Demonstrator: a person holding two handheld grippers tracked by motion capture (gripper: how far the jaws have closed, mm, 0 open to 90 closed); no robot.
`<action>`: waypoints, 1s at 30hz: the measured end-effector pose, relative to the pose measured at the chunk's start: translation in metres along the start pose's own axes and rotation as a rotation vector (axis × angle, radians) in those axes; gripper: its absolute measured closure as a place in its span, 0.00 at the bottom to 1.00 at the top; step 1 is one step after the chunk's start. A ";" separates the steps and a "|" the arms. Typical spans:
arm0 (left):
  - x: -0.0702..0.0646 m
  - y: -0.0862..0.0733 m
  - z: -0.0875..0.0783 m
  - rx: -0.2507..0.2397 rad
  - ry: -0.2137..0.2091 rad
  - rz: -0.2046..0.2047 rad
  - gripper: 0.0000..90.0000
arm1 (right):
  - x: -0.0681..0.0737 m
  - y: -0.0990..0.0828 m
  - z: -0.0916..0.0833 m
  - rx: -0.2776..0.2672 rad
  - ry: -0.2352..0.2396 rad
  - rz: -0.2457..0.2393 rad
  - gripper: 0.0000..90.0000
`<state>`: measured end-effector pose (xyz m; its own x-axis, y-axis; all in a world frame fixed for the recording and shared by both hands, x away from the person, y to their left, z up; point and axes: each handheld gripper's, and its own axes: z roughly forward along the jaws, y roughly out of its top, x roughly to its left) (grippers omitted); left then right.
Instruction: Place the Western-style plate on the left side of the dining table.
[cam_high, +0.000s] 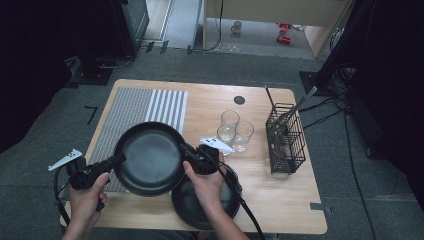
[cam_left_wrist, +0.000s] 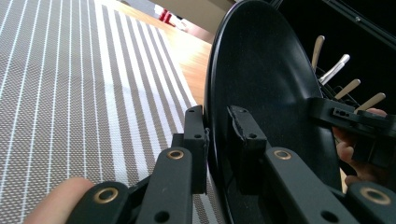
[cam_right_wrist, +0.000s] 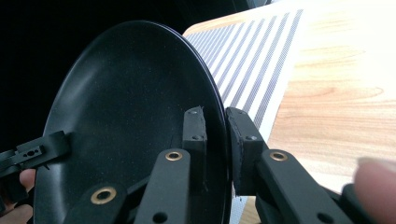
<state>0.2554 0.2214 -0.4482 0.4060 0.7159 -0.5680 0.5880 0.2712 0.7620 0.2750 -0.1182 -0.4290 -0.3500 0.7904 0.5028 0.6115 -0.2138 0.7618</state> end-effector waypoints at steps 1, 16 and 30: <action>0.001 0.001 0.000 0.000 0.003 0.000 0.88 | 0.001 0.001 0.002 0.001 0.000 0.000 0.88; 0.017 0.013 0.006 0.009 0.019 -0.026 0.88 | 0.001 0.011 0.026 0.025 0.009 0.011 0.88; 0.029 0.030 0.009 -0.012 0.029 -0.043 0.88 | 0.006 0.030 0.045 0.019 0.022 -0.001 0.89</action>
<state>0.2910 0.2449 -0.4446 0.3602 0.7216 -0.5913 0.5960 0.3097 0.7409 0.3233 -0.0936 -0.4211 -0.3661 0.7779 0.5108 0.6241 -0.2019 0.7548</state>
